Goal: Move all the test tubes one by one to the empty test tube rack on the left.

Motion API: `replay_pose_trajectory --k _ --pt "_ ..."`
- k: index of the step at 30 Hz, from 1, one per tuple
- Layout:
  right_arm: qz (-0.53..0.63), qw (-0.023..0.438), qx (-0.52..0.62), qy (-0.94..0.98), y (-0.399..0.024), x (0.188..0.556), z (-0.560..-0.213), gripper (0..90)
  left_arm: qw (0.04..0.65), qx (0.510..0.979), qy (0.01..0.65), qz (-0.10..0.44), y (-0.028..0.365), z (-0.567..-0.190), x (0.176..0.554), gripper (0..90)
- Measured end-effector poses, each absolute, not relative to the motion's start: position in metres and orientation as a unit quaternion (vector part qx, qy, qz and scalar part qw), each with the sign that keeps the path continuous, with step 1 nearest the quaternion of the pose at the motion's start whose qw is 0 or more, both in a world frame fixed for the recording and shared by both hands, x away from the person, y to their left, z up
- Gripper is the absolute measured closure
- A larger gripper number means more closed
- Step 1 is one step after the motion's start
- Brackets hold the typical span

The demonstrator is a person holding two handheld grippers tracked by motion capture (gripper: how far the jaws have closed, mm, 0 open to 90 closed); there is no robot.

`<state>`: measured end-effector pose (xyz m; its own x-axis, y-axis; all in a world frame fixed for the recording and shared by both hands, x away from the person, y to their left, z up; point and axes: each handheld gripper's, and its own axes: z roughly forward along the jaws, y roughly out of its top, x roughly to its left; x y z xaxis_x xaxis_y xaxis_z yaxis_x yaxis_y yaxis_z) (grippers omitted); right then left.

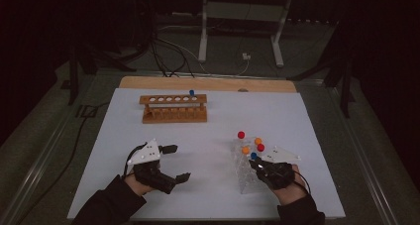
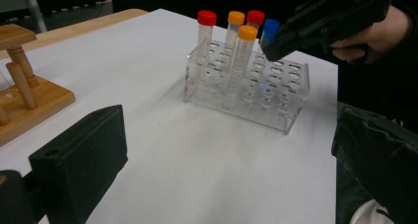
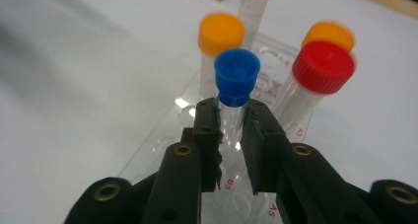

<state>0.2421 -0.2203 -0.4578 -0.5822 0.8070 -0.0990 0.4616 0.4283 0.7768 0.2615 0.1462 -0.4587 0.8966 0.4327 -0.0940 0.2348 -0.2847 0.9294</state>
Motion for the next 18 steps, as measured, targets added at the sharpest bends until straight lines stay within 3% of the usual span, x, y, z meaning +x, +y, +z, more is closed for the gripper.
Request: replay_pose_trajectory --k 18 --pt "0.423 0.264 0.361 0.788 -0.225 0.216 -0.414 77.0 0.559 0.799 0.205 0.083 0.147 -0.456 0.261 1.3"
